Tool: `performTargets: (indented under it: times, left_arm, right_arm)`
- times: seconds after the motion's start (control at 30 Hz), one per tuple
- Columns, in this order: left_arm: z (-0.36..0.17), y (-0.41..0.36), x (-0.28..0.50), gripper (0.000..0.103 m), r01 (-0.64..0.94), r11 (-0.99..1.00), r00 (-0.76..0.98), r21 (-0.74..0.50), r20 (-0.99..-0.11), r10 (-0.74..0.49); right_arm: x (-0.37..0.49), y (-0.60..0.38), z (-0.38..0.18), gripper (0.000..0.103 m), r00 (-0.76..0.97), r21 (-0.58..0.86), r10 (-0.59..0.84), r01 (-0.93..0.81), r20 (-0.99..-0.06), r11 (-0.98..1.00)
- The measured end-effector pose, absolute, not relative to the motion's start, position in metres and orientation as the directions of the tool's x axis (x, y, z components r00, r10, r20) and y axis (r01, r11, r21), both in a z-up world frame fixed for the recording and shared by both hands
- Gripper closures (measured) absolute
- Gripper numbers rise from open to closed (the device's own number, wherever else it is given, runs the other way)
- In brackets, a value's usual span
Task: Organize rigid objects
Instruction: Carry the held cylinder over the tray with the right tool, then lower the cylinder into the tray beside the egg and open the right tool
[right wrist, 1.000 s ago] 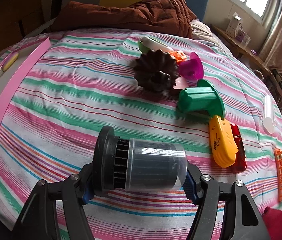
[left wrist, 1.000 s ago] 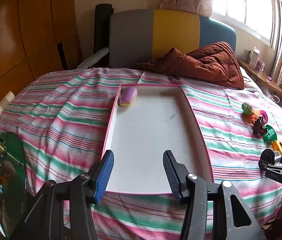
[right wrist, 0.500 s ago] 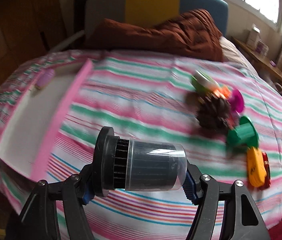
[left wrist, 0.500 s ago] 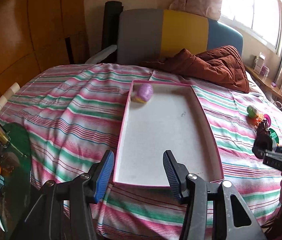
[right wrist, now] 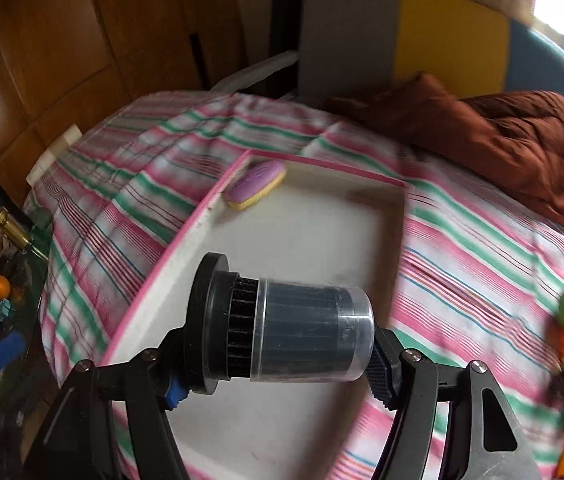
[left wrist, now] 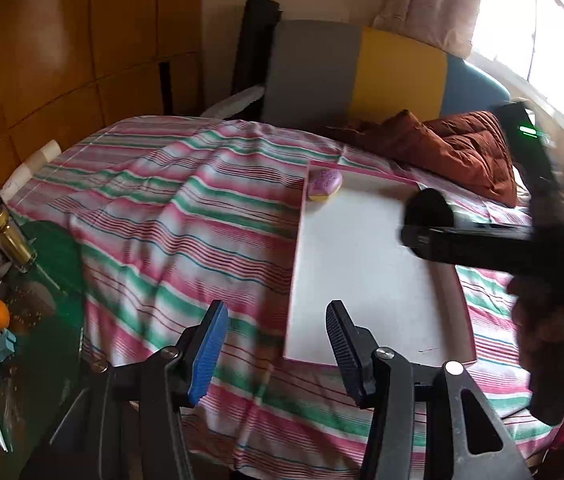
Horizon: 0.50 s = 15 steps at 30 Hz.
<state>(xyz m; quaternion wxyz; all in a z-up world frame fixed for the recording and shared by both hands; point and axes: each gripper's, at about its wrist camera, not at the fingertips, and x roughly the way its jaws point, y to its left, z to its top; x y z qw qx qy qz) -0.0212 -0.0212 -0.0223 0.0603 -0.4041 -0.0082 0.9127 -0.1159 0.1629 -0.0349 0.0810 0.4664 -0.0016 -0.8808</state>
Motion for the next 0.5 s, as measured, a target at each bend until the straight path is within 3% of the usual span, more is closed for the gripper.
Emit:
performTargets:
  times: [0.5]
  left_arm:
    - [-0.025,-0.048,-0.030,0.051,-0.048,-0.996,-0.664,-0.080,-0.742,0.092]
  right_arm:
    - [-0.203,0.107,-0.088,0.033,-0.446,0.029,-0.071,0.101,-0.892,-0.994]
